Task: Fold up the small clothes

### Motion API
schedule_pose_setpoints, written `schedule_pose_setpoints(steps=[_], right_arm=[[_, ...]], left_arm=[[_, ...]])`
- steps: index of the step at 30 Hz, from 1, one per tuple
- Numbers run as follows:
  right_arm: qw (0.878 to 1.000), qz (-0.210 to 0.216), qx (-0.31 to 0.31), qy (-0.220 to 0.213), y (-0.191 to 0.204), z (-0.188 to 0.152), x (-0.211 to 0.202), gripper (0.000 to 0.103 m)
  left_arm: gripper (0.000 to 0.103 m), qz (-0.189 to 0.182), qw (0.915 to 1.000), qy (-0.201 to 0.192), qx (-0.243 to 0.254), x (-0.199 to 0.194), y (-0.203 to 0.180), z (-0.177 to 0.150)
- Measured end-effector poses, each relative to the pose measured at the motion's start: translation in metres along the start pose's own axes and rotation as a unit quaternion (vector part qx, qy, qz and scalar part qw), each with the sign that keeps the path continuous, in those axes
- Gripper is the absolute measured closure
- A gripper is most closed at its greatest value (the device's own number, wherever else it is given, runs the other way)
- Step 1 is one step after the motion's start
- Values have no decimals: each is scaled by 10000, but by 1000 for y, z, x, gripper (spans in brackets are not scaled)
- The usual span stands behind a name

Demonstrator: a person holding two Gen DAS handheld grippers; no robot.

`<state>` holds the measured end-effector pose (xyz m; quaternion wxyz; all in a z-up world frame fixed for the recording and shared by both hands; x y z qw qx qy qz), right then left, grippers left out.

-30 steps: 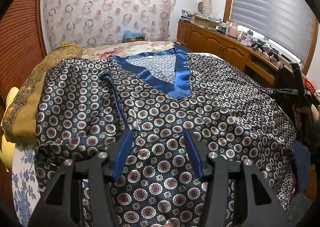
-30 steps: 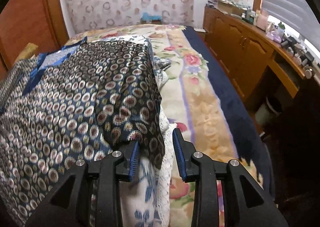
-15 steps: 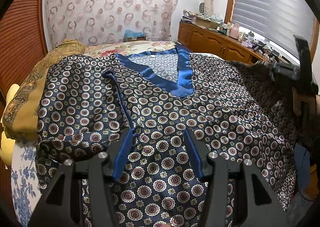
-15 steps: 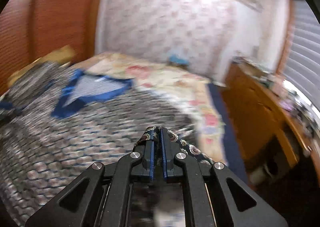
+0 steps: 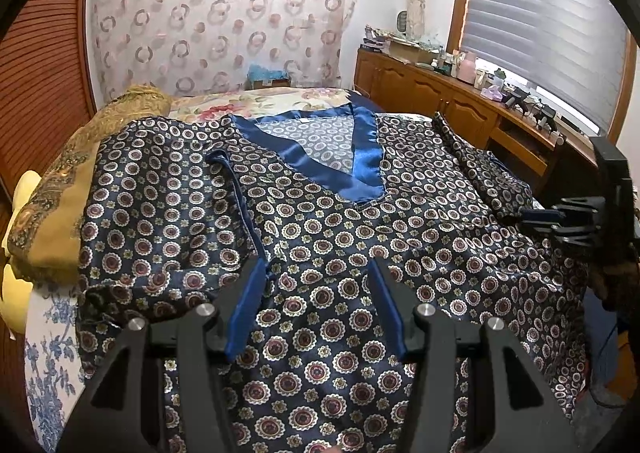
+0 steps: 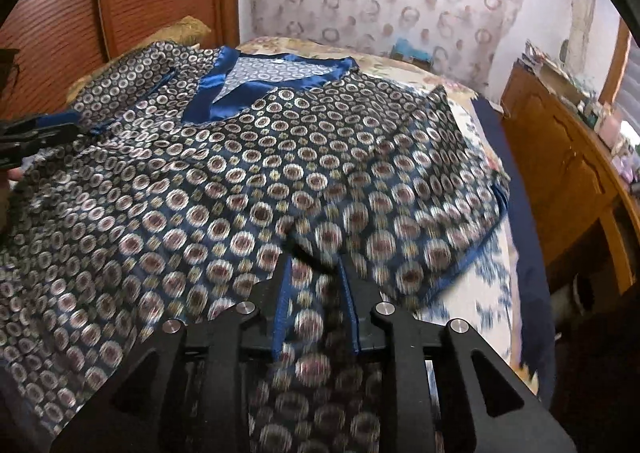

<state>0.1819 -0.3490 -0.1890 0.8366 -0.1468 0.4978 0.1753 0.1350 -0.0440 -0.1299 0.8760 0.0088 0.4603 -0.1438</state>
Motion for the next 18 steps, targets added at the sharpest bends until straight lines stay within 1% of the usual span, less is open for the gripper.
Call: schedule_pose_setpoints(steps=[4,6,7,9,12,14,18], right_arm=[[9994,-100,271,-195,-17,-9,-22,79],[9985,-213,394,-321,-31,-7,-32,77],[9978,-297,461,-378,-39,-5,-36,74],[9961,-434,626,-443,-55,3,-38,71],[9938,-536,881,-419,-82,15,-30,68],[9924,-488,1073,-346,-99,25,-16,68],[9885,-351,1467,-47,-133,41,17,68]], left_arm=[[51,-2,10000,-31,0,-3,-1,1],[51,-9,10000,-43,2,-3,-2,1],[51,-13,10000,-48,9,-3,-2,1],[51,-19,10000,-59,28,-4,-4,2],[51,-19,10000,-58,44,-4,-6,2],[51,-20,10000,-56,46,-4,-6,1],[51,-16,10000,-47,33,-3,-5,1]])
Point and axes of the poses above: each gripper's, at about its wrist camera, not at the fingertips, and x roughly the way its jaws point, y to its left, z to its top, the point moved 7 cm from there along x, roughly the way its jaws point, and after that the axes turned 14 degrees about y, right-handed, at the moved point
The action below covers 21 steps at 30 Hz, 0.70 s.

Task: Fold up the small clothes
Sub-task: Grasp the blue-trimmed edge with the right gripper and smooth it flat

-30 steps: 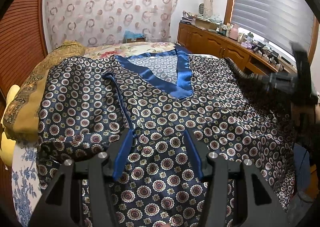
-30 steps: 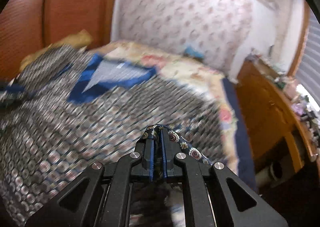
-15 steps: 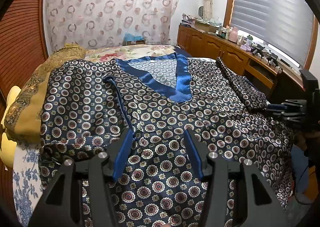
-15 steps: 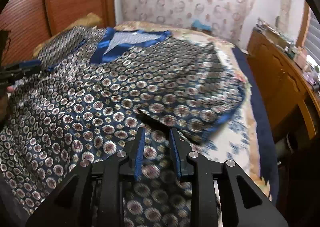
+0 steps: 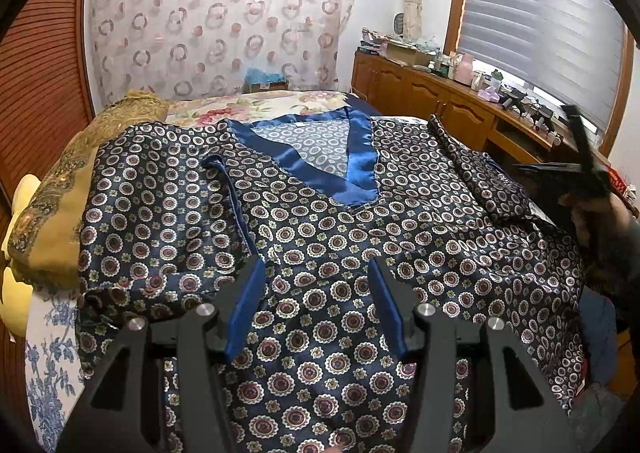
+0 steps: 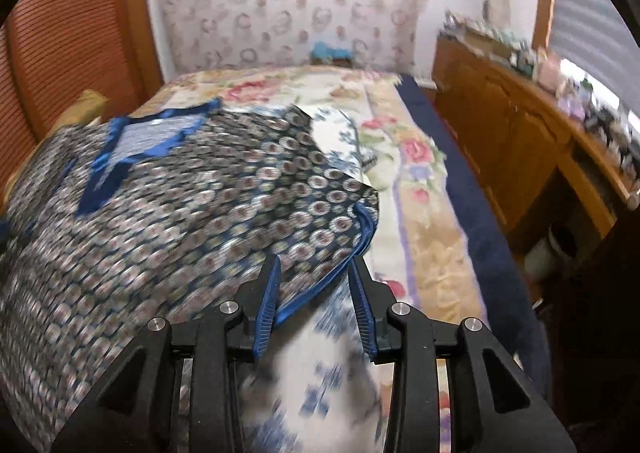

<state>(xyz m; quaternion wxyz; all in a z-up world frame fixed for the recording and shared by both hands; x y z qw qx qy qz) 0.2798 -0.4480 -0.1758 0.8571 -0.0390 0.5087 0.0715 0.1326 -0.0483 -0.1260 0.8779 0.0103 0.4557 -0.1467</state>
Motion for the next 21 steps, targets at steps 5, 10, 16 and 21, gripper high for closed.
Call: schedule_pose_setpoints(steps=[5,10,16,21], right_arm=[[9988,16,348,346,-24,22,34,68],[9961,414,650,427,-34,31,46,68],[9987,172,358,305,-24,33,42,86],[9998,-220,-14,-14,-13,35,30,100]], left_arm=[[51,11,10000,-12,-24,-1,3,-1],[51,6,10000,-16,-39,-1,5,-1],[51,22,10000,-36,-57,-2,7,-1],[51,42,9999,-63,-97,-5,11,-1]])
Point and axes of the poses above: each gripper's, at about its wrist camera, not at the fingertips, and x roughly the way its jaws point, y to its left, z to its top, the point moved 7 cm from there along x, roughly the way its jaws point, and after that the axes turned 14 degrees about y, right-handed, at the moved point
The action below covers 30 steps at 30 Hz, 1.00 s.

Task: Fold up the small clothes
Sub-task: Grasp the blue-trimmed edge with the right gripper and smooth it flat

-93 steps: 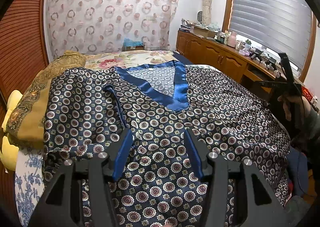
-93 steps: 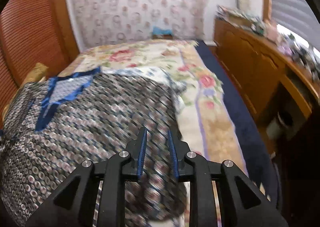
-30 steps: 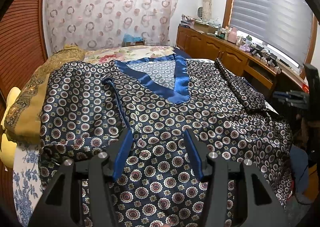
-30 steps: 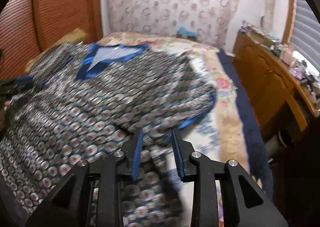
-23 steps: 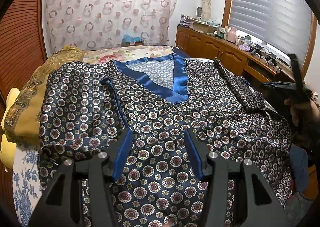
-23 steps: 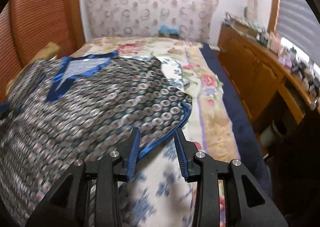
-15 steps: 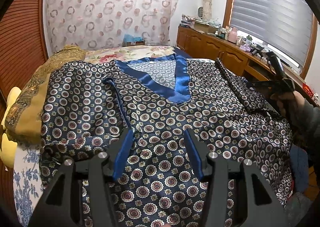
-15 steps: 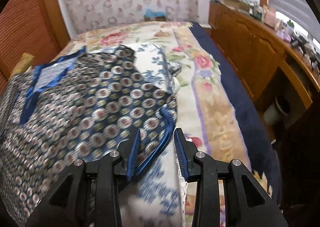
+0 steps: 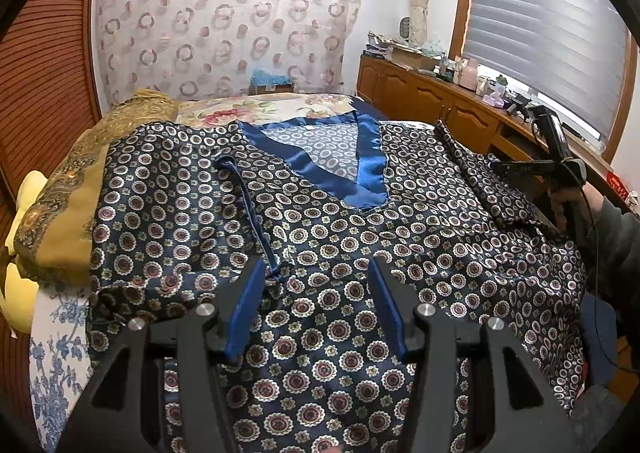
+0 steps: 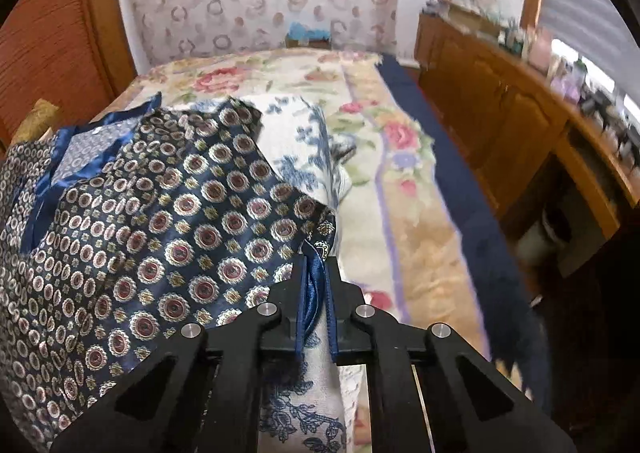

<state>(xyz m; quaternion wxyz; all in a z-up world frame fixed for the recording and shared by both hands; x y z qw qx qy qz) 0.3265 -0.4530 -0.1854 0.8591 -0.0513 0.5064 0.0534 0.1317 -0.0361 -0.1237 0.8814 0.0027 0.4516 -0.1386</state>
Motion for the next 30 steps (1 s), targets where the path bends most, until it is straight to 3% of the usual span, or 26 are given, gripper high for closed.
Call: schedule_pose_setpoints(steps=[5,10,16,17,22,26,30], right_arm=[[9981,430,-249,-361,30,16,-26,100],[9895,1004,-775,-694,99,47,-62,100],[9758,1733,-1192,-600,174,73,-77,97],[9748,1724,-1296,-567,183,74,-76,89],[9791,1372,-1426,-474,185,74,-68,72],[9875,907,-1228,-382,151,68,-52,68],[9930,495,-1073,87,120,52,-21,68]], left_arm=[[51,45,10000,-32,-54,-4,7,1],[51,103,9998,-86,-153,-9,18,2],[51,156,9995,-156,-228,-16,29,4],[51,165,9995,-163,-233,-16,31,5],[51,280,9992,-187,-237,-16,43,12],[51,357,9988,-212,-275,-16,56,19],[51,499,9980,-183,-345,-13,76,30]])
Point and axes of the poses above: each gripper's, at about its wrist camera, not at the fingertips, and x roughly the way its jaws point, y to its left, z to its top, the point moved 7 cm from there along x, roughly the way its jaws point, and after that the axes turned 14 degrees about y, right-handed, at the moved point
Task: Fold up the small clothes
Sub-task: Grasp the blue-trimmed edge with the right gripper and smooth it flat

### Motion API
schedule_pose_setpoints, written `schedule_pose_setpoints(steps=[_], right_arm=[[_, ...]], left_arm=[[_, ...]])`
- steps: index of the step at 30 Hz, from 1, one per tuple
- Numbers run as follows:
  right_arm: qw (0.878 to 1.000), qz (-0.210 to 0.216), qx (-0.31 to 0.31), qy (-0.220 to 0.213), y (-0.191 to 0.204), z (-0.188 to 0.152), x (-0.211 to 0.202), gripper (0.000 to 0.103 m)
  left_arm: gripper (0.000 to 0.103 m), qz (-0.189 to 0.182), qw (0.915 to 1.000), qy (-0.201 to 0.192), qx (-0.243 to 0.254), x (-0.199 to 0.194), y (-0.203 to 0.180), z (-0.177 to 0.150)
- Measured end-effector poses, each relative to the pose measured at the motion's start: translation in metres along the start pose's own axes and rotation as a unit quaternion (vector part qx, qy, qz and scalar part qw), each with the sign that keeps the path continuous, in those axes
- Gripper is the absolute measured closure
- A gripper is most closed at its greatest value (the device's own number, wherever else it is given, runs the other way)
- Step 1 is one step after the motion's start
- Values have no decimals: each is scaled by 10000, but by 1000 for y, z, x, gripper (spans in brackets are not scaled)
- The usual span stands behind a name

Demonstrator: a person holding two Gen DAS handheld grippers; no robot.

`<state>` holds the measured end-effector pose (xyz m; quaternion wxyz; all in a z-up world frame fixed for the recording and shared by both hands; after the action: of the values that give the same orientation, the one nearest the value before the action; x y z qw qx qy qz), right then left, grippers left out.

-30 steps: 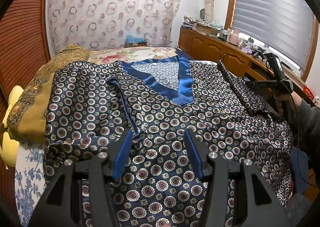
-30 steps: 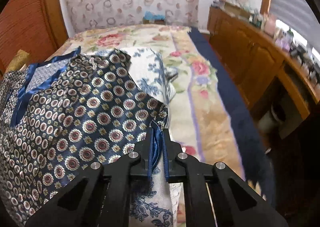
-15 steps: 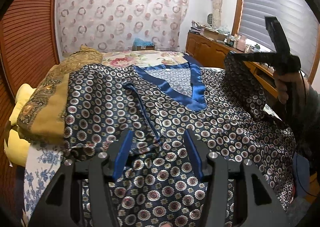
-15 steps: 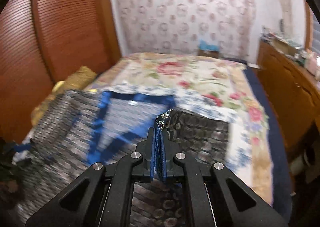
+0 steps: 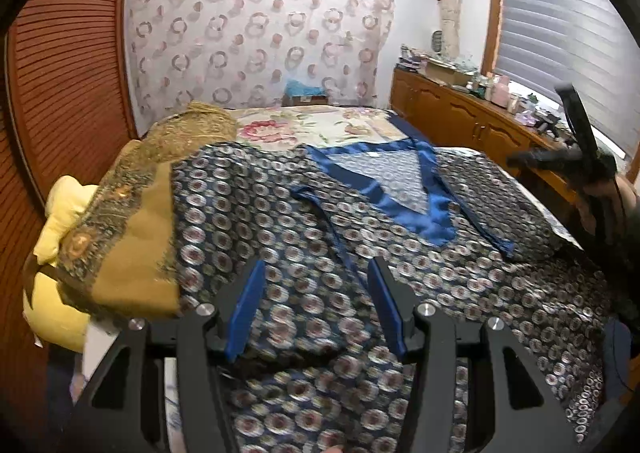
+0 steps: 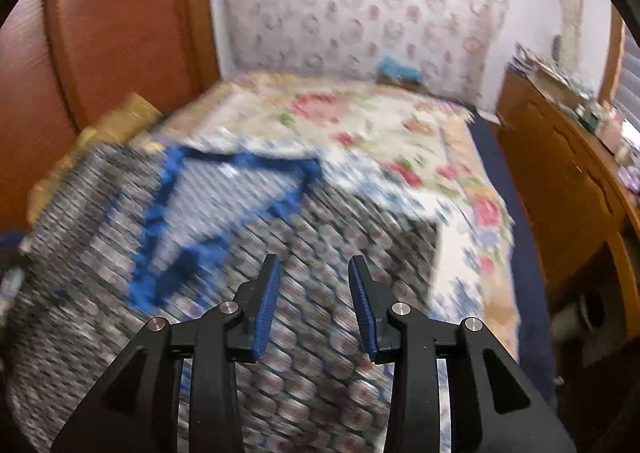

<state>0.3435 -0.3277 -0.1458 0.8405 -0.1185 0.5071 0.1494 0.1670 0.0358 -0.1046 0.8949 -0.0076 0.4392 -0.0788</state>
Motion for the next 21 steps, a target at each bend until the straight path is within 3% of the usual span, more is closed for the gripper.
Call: schedule_pose_setpoints(steps=[9,12,14,17,21], right_arm=[[9973,-263,103,680,-23,-42,40,68],[9979,-84,177,610,-26,-45,40,77],[9983,-22,143,559,-27,-47,39,91],[9987,77,46,504,-24,-50,37,102],[9991,-69,128,395,-33,-51,28,103]], left_arm=[[51,246,9995,137,-155,14,32,10],[51,197,9995,166,-197,17,35,10],[51,200,9994,183,-220,18,36,10],[51,199,9994,180,-213,19,36,10],[51,227,9994,166,-221,17,37,11]])
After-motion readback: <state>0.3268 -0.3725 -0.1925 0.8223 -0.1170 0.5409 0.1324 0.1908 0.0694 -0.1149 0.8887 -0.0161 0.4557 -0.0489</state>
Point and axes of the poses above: each gripper's, at about its wrist camera, not at the fingertips, and x roughly the way its jaws point, y to its left, z to its top, the point moved 7 cm from there along x, roughly the way its jaws point, and after that the axes turned 14 degrees about y, right-handed, at the moved point
